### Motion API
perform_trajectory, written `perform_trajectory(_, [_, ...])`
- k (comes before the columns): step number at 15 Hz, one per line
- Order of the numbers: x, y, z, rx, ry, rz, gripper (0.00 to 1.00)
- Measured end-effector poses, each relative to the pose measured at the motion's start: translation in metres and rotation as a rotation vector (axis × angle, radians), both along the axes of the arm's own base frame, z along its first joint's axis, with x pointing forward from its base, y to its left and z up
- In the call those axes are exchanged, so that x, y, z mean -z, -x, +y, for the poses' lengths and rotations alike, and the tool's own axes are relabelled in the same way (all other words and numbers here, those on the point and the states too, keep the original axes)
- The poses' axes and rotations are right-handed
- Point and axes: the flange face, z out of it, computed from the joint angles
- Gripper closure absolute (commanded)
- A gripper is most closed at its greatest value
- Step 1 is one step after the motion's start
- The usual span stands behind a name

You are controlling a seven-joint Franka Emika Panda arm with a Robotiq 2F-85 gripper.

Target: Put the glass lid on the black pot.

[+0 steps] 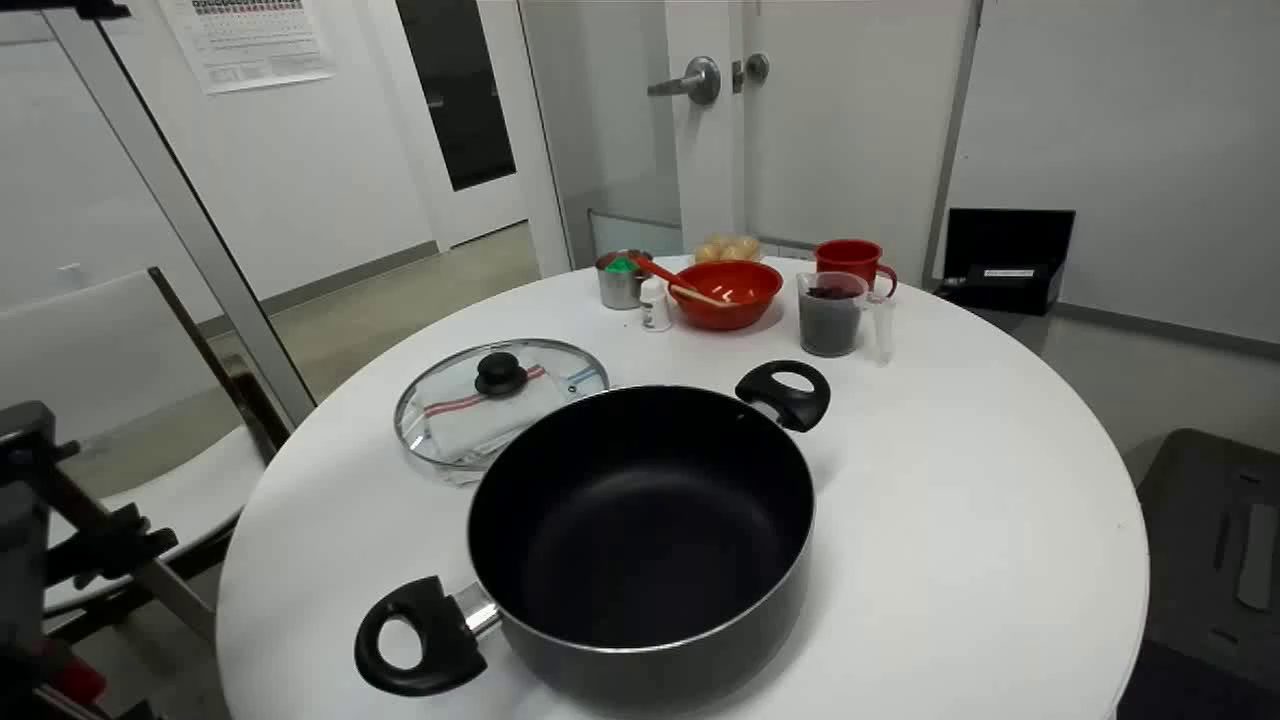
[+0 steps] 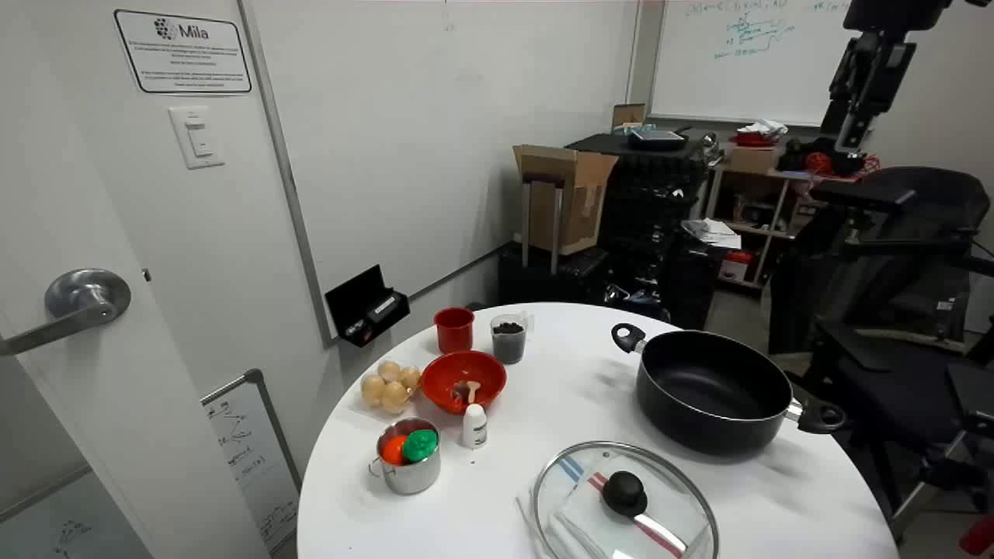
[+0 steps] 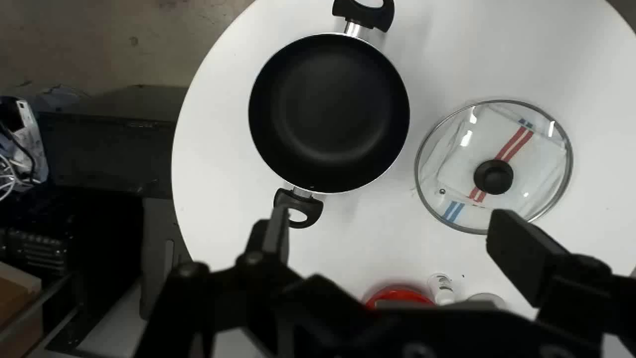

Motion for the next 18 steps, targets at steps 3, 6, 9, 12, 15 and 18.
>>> perform_trajectory(3, [-0.001,0.0,0.0,0.0,0.0,-0.002,0.0])
perform_trajectory(6, [0.0,0.0,0.0,0.0,0.0,0.0,0.0])
perform_trajectory(9, [0.012,-0.008,0.006,-0.016,0.0,0.027,0.0])
perform_trajectory(12, [0.041,-0.033,0.026,-0.071,0.004,0.076,0.0])
perform_trajectory(15, [0.08,-0.066,0.056,-0.139,0.012,0.133,0.0])
perform_trajectory(18, [0.118,-0.098,0.084,-0.203,0.016,0.178,0.0])
